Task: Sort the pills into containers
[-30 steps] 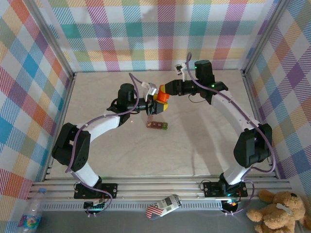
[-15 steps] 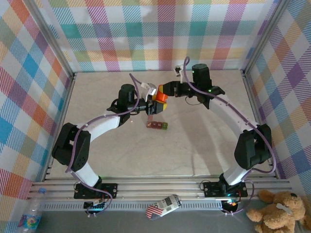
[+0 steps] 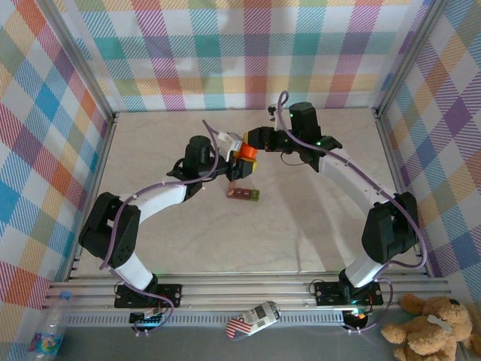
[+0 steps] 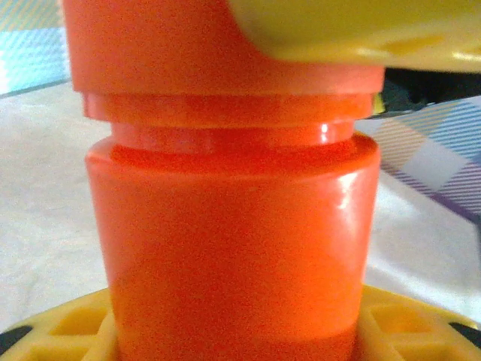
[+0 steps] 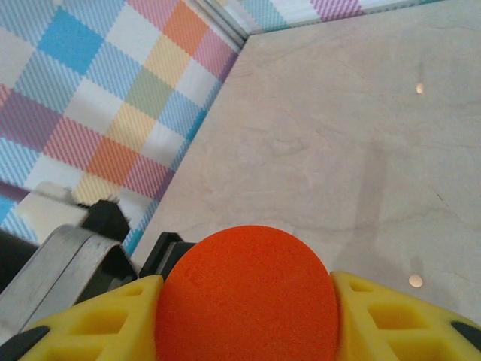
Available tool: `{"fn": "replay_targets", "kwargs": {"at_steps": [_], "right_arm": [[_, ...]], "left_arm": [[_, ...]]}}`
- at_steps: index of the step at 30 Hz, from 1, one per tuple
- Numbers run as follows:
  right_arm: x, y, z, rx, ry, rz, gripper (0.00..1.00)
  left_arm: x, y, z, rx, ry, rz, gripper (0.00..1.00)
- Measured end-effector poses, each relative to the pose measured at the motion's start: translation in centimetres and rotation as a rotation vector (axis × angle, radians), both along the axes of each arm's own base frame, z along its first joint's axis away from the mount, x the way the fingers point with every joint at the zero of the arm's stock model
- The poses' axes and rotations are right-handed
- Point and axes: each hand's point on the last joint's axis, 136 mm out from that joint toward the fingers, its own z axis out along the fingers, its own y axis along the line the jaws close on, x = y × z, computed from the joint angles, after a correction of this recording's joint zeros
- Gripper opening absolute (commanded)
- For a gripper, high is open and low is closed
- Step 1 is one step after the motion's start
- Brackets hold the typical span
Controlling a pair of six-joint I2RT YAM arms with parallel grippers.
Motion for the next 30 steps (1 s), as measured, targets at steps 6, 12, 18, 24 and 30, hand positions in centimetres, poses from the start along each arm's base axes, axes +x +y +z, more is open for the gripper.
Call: {"fn": "replay_targets", "kwargs": {"at_steps": [6,12,18,24,30], "right_arm": [[0.3,-0.1,-1.4,-0.035,0.034,-0.081,0.43],[0.6,-0.2,-1.6,-0.041,0.041,-0.118,0.55],[0.8,-1.2,-0.8,-0.018,0.055,-0.133,0.71],[-0.9,-3.6,2.3,0.023,0.015,-0.110,0.78],[-2.1,-5.1,4.4,0.047,-0.059,-0.047,0.78]], "left_arm": [[0.6,0.1,-1.3,0.080,-0.061,0.124,0.00],[1.0,0.2,-1.4,0.093,-0.082,0.177,0.00],[1.2,0.0,-0.1,0.054,-0.118,0.173,0.00],[2.2,0.8,1.8,-0.021,-0.151,0.173,0.00],[2.4,1.8,2.3,-0.060,-0.136,0.131,0.00]]}}
